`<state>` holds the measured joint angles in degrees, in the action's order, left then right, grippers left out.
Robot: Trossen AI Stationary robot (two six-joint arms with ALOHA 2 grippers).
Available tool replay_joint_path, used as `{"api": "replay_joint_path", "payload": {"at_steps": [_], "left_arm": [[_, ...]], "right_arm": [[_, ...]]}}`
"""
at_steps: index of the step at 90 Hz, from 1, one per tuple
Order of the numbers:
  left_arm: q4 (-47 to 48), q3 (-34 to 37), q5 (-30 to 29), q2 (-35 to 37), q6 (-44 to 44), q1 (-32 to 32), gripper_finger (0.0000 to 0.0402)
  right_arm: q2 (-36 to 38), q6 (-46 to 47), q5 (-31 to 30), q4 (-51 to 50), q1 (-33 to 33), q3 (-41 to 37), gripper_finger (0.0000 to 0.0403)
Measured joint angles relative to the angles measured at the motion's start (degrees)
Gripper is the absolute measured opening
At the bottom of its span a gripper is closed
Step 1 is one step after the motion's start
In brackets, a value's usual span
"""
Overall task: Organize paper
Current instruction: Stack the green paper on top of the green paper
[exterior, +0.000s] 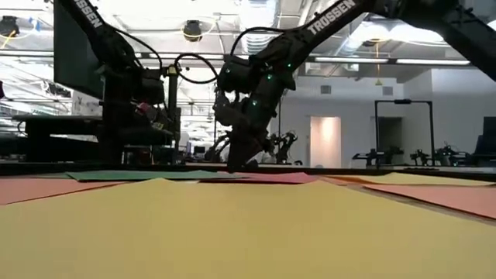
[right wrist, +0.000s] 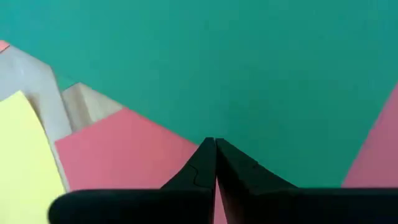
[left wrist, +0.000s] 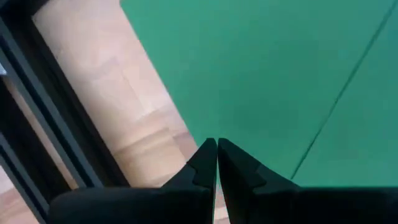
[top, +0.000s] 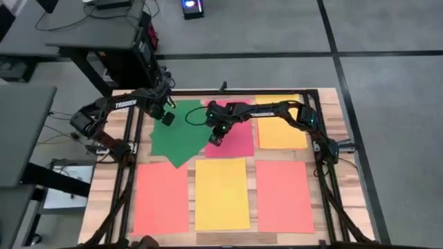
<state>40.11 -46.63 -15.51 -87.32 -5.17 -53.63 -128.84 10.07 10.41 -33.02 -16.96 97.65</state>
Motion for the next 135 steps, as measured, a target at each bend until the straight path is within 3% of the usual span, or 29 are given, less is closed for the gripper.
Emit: {"api": "replay_joint_path", "payload": {"at_steps": [38, 52, 67, 81, 94, 119, 135], "left_arm": [[5.5, 0.1, 3.7, 2.6, -2.2, 4.6, 0.0000], [1.9, 1.1, 4.5, 10.8, -4.5, 9.0, 0.0000], [-4.8, 10.3, 4.6, 24.6, -12.8, 15.8, 0.0000], [-6.2, 17.6, 4.3, 34.9, -22.3, 24.8, 0.0000], [-4.9, 19.2, 0.0, 39.3, -27.4, 35.0, 0.0000], [-4.9, 19.2, -0.6, 36.3, -16.7, 52.4, 0.0000], [-5.4, 19.1, 10.9, 29.5, -12.7, 60.5, 0.0008]], "right_arm": [[0.8, -0.8, 3.2, 0.0, 0.1, 0.0, 0.0000], [2.5, -3.6, 3.3, -1.6, -0.8, 0.0, 0.0000], [5.3, -6.5, 3.3, -1.3, -2.1, -0.4, 0.0000], [6.9, -7.6, 3.7, 0.0, -3.2, -1.6, 0.0000], [6.9, -7.7, 3.8, 0.5, -4.6, -2.5, 0.0000], [6.8, -7.7, 3.8, 2.2, -6.1, -2.7, 0.0000], [6.8, -8.7, 3.8, 2.3, -6.1, -2.7, 0.0000]]}}
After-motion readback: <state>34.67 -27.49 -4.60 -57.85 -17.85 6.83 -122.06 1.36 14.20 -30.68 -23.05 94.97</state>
